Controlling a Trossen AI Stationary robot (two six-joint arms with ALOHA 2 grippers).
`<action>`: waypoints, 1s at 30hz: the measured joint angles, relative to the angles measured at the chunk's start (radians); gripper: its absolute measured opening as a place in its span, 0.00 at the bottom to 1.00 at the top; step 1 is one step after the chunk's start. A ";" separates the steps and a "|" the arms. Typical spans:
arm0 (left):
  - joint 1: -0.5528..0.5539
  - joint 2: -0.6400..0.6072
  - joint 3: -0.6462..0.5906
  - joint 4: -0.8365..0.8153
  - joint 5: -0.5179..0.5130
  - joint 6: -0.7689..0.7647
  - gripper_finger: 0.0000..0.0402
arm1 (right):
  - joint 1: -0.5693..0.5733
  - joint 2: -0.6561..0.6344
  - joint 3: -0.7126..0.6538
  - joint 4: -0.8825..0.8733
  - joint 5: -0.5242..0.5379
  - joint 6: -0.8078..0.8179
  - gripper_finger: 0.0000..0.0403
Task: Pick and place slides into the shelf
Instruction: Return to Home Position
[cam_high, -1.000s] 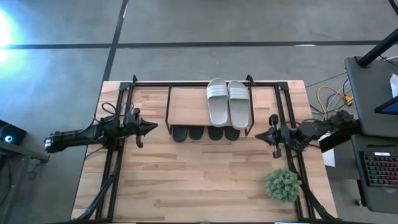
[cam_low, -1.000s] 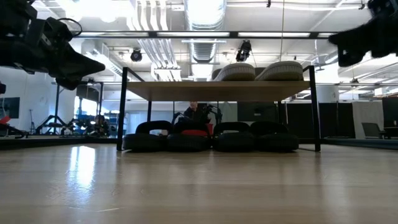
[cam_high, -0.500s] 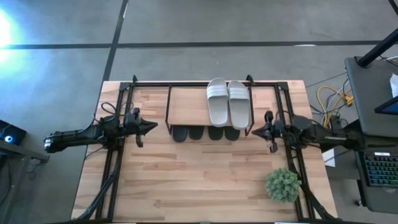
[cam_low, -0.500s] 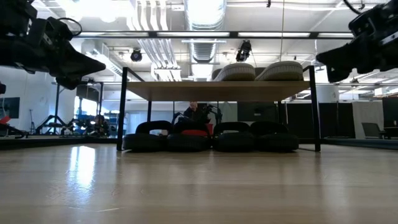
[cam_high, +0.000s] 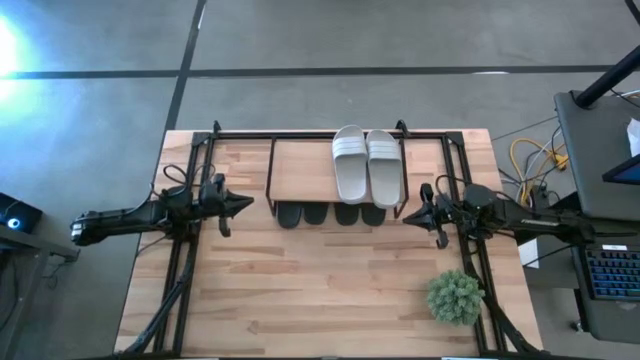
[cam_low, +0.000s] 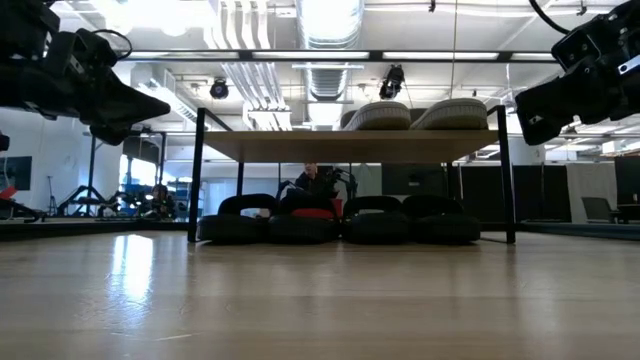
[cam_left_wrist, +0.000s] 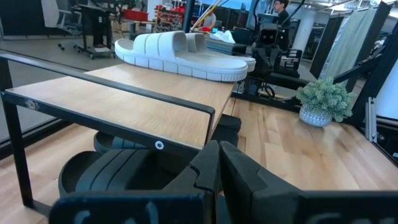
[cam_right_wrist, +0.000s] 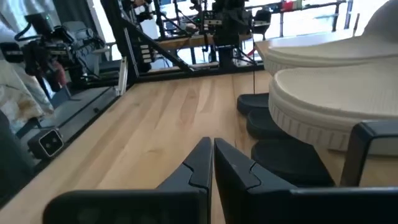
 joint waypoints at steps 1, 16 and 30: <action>0.000 0.000 -0.001 0.002 0.000 0.000 0.00 | 0.000 0.003 0.000 0.000 0.002 0.009 0.02; 0.000 -0.001 -0.003 0.004 0.004 0.000 0.00 | 0.000 0.008 0.000 -0.001 0.010 0.020 0.02; 0.000 0.005 -0.003 0.001 0.003 0.000 0.00 | 0.000 0.008 0.000 -0.001 0.010 0.020 0.02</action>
